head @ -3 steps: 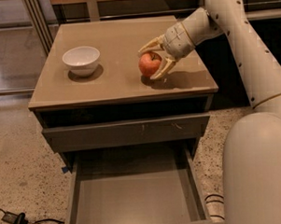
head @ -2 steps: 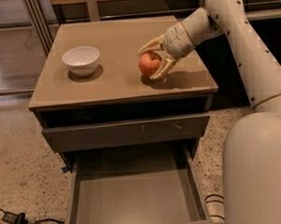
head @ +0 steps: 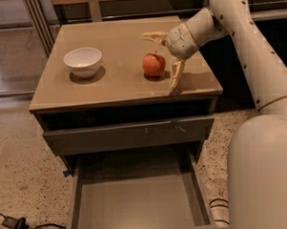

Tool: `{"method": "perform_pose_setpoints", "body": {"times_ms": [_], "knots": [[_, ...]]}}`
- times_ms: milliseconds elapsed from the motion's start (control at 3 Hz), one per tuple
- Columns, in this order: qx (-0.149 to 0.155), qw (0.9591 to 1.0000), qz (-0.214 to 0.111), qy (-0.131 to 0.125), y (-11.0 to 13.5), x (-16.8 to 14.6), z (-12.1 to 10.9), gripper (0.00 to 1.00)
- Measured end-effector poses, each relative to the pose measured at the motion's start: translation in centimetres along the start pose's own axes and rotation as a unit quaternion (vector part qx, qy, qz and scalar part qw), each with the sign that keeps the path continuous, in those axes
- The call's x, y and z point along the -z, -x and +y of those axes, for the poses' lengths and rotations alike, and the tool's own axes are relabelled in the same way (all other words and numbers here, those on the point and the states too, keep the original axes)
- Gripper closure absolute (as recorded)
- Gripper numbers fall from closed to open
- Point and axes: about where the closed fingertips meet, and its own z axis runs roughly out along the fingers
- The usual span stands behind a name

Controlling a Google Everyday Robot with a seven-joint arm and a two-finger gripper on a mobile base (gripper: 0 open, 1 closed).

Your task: Pick apple from middle drawer and place on counter

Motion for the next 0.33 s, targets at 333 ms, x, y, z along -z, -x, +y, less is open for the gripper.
{"method": "perform_pose_setpoints", "body": {"times_ms": [333], "knots": [[0.000, 1.0000, 0.000, 0.000, 0.00, 0.00, 0.00, 0.00]]}}
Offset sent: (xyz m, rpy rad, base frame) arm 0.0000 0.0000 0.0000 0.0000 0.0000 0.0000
